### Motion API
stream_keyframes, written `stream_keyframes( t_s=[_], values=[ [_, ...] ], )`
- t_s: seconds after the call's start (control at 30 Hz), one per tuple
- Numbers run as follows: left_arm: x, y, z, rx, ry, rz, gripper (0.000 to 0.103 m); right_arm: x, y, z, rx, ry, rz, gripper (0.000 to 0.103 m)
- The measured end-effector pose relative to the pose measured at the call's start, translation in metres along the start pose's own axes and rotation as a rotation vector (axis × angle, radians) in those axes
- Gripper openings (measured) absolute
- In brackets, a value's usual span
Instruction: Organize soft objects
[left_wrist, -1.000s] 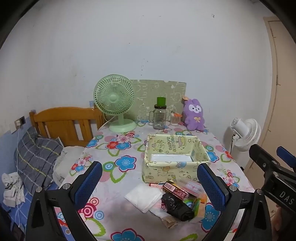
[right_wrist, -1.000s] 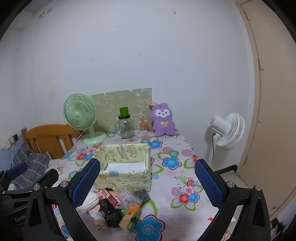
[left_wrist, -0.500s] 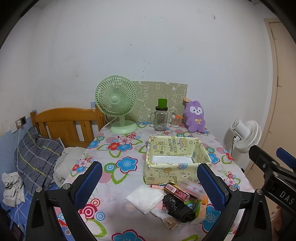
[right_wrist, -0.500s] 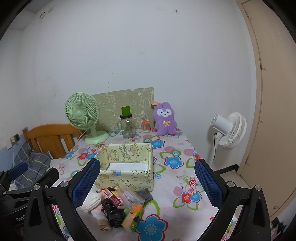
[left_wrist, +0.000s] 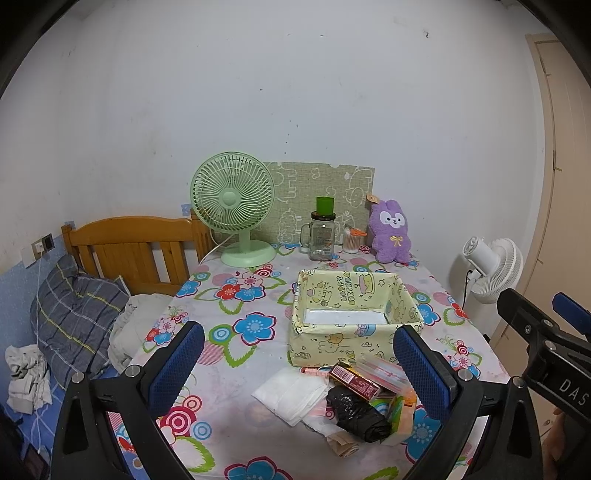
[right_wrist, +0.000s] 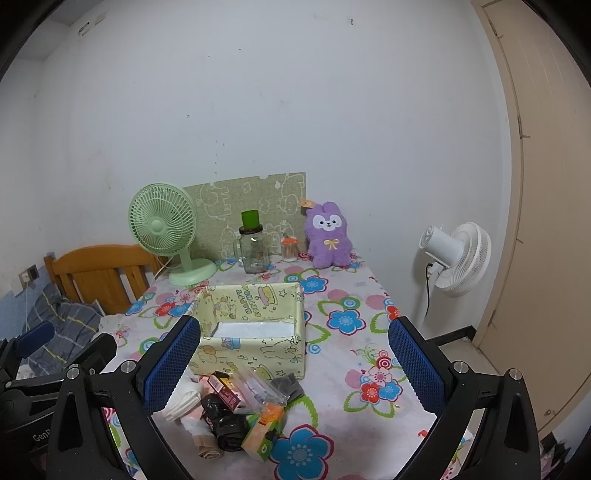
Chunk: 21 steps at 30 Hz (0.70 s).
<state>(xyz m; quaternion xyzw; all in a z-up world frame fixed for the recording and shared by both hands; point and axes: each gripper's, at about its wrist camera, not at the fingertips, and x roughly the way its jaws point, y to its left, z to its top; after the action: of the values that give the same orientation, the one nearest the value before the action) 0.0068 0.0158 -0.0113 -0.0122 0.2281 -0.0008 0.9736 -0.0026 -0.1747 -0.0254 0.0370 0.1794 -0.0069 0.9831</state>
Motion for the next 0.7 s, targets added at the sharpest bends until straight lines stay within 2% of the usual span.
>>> stream_keyframes(
  t_s=[0.17, 0.7],
  values=[
    [-0.0015, -0.0004, -0.0012, 0.004, 0.001, -0.006, 0.103, -0.0010, -0.0023, -0.0007, 0.016, 0.011, 0.029, 0.103],
    [-0.0046, -0.0032, -0.0019, 0.020, 0.003, -0.012, 0.102, -0.0014, 0.0006, 0.0026, 0.012, 0.026, 0.026, 0.103]
  ],
)
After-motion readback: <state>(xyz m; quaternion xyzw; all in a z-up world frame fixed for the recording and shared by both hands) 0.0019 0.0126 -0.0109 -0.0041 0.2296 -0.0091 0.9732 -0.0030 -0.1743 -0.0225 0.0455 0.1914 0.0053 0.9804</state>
